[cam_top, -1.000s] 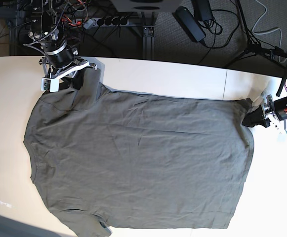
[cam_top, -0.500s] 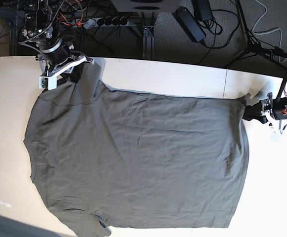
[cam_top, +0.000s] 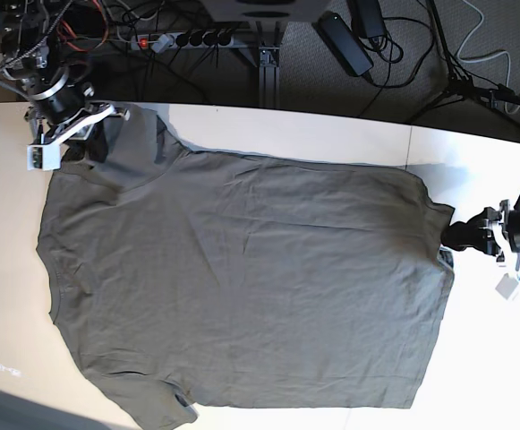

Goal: Fold the T-shirt properly
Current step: 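Reach the left gripper to the opposite shoulder corner of the shirt, then grasp the shoulder corner with the left gripper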

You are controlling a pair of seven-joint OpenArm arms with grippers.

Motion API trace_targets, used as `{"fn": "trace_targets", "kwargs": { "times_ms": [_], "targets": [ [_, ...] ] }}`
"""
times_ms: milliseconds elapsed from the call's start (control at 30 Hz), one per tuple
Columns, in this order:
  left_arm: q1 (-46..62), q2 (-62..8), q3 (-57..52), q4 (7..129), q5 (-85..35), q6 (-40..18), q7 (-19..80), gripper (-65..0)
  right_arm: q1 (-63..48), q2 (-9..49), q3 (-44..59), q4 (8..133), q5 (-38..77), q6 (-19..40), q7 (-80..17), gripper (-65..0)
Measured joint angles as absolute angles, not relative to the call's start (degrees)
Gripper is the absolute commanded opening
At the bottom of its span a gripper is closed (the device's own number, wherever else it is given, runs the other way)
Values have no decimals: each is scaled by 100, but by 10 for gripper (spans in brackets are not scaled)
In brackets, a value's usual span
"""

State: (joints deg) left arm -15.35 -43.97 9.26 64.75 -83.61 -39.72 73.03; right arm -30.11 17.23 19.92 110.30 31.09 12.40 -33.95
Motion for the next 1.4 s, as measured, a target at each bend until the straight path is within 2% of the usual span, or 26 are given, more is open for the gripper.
{"fn": "trace_targets", "kwargs": {
  "times_ms": [133, 567, 700, 733, 767, 1033, 1400],
  "targets": [
    [-1592, -4429, 928, 6484, -8385, -3970, 7295, -650, -2998, 1940, 2023, 11078, 3124, 1253, -3393, -650],
    [-1564, -4436, 928, 6482, -7795, -3972, 7196, -650, -3000, 1933, 2027, 11078, 3122, 1256, -3391, -650],
    [-1479, -4445, 928, 6486, -7338, -3972, 6967, -300, -3000, 1935, 2027, 11078, 3122, 1258, -3391, -650],
    [-1441, -4460, 930, 6488, -7089, -3972, 6840, -247, -3000, 1935, 2027, 11078, 3118, 1258, -3391, -650],
    [-1391, -4495, 932, 6488, -6949, -3972, 6744, -231, -3000, 1933, 2027, 11078, 3116, 1258, -3393, -650],
    [-1127, -4755, 932, 6469, -6453, -3972, 6460, -231, -3000, 1935, 2027, 11078, 3109, 1258, -3393, -650],
    [-808, -4764, 893, 5819, -6997, -3962, 6401, -231, -3000, 1933, 2027, 11078, 3109, 1264, -3391, -650]
  ]
}}
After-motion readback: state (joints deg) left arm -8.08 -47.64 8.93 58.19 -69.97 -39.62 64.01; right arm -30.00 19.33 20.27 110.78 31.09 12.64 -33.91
